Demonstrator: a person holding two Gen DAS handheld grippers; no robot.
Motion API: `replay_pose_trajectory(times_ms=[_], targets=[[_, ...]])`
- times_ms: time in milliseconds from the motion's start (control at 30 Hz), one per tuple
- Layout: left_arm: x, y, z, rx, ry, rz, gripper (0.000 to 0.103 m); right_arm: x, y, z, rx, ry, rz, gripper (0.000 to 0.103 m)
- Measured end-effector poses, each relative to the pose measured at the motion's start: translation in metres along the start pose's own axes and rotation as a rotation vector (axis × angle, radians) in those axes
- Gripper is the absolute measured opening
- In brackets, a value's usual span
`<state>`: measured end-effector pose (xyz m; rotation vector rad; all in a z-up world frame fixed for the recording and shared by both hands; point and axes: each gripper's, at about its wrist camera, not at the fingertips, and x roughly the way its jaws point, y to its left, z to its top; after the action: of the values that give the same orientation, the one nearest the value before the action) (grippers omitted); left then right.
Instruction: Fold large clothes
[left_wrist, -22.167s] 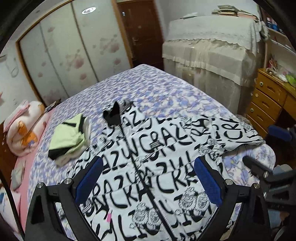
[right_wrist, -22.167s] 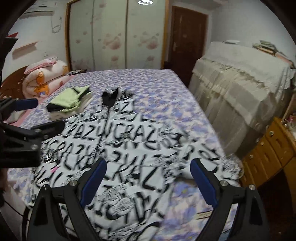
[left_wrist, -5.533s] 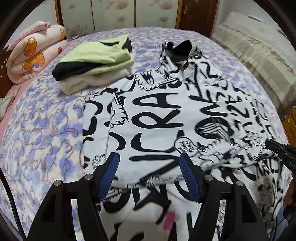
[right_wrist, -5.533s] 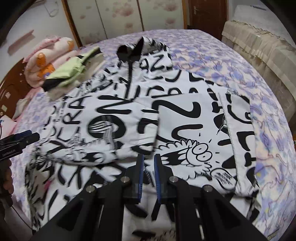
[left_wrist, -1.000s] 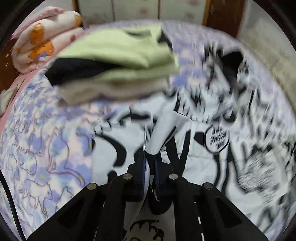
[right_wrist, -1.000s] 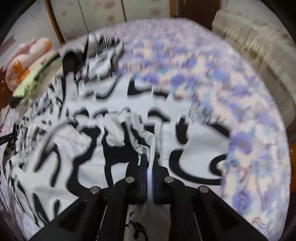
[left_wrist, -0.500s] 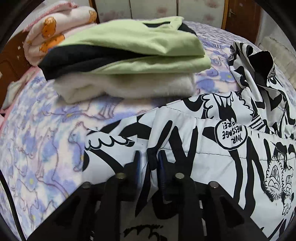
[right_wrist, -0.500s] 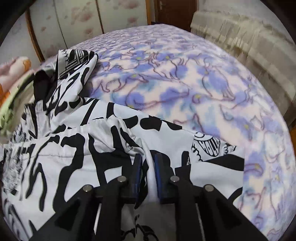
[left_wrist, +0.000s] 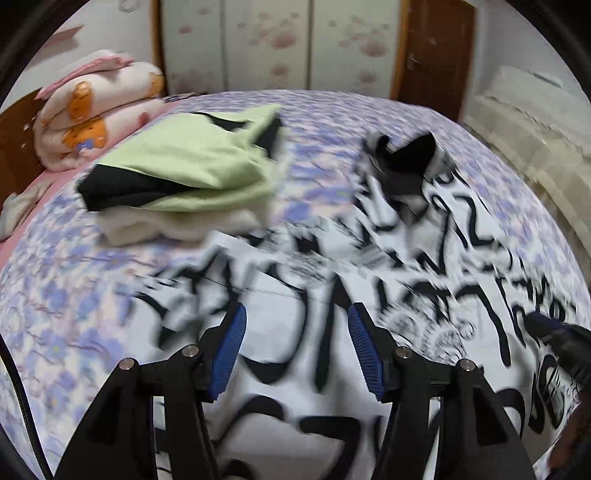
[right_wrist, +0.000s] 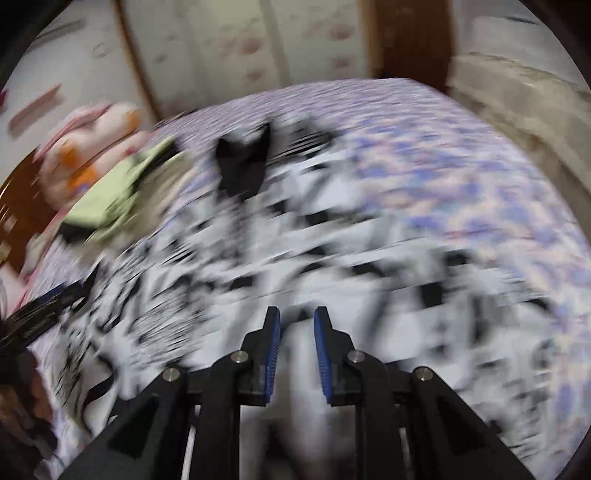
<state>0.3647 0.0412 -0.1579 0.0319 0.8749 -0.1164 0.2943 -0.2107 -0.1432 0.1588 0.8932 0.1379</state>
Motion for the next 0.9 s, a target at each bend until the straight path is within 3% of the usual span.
replay_pose_trajectory(times_ms=[67,133,200,333,367,400,467,500,600,733,900], targets=[[0.018,-0.013,-0.011,0.024,0.050,0.019,0.056,0.020,0.021,-0.008,-0.065,0.036,-0.025,0.018],[0.033,-0.016,-0.021,0.049,0.089,0.056,0.056,0.030,0.015,-0.011,-0.083,0.030,-0.070,0.016],[0.045,-0.002,-0.026,0.063,0.092,0.071,0.058,0.032,-0.011,-0.011,-0.061,0.007,-0.122,0.015],[0.049,0.039,-0.019,0.045,0.079,0.134,0.061,0.019,-0.108,-0.012,0.067,-0.006,-0.380,0.015],[0.052,0.053,-0.018,0.033,0.084,0.111,0.061,0.013,-0.136,-0.016,0.103,-0.008,-0.433,0.008],[0.054,0.066,-0.017,0.012,0.098,0.056,0.061,0.009,-0.153,-0.019,0.137,-0.011,-0.393,0.000],[0.055,0.071,-0.017,0.029,0.105,0.050,0.061,0.001,-0.180,-0.024,0.219,-0.004,-0.266,0.000],[0.054,0.067,-0.017,0.059,0.104,0.074,0.061,-0.001,-0.176,-0.022,0.192,0.003,-0.290,0.000],[0.044,0.057,-0.015,0.059,0.108,0.140,0.061,-0.004,-0.150,-0.016,0.132,0.033,-0.369,0.004],[0.015,0.045,-0.019,0.001,0.082,0.075,0.061,-0.024,-0.108,-0.023,0.171,0.005,-0.192,0.004],[-0.037,0.012,-0.057,0.005,0.055,-0.047,0.062,-0.037,-0.027,-0.052,0.079,0.043,-0.009,0.005]])
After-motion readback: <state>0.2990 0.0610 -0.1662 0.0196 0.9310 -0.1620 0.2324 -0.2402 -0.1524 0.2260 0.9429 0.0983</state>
